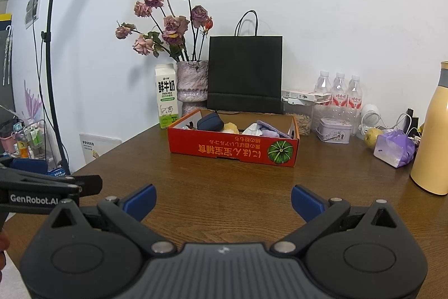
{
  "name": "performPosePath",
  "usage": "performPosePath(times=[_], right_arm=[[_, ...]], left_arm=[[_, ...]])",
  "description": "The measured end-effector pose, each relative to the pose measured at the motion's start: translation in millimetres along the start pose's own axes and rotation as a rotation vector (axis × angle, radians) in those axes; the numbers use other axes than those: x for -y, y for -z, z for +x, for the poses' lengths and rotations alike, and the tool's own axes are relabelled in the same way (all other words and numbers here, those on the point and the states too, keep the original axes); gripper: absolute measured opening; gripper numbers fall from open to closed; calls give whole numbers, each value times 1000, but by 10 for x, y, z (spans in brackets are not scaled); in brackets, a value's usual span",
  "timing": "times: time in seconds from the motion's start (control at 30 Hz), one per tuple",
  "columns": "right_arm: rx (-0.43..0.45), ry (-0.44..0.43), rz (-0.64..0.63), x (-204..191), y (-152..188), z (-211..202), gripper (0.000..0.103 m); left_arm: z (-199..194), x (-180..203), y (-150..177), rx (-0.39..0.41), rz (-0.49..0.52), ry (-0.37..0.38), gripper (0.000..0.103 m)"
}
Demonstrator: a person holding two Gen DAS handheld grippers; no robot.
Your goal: Organize objects
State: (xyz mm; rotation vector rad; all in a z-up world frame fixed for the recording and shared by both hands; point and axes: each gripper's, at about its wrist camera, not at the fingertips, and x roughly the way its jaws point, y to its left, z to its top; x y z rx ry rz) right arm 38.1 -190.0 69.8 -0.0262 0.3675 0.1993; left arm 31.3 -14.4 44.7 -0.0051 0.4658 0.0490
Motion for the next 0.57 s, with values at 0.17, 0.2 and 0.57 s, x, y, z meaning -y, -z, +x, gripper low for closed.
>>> performPosePath(times=[0.17, 0.2, 0.57], right_arm=[[-2, 0, 1, 0, -4, -4, 103], [-1, 0, 1, 0, -3, -1, 103], [-1, -1, 1, -20, -3, -6, 103]], left_arm=[[-5, 20, 2, 0, 8, -3, 103], [-5, 25, 2, 0, 13, -5, 103], [11, 35, -25, -9, 21, 9, 103]])
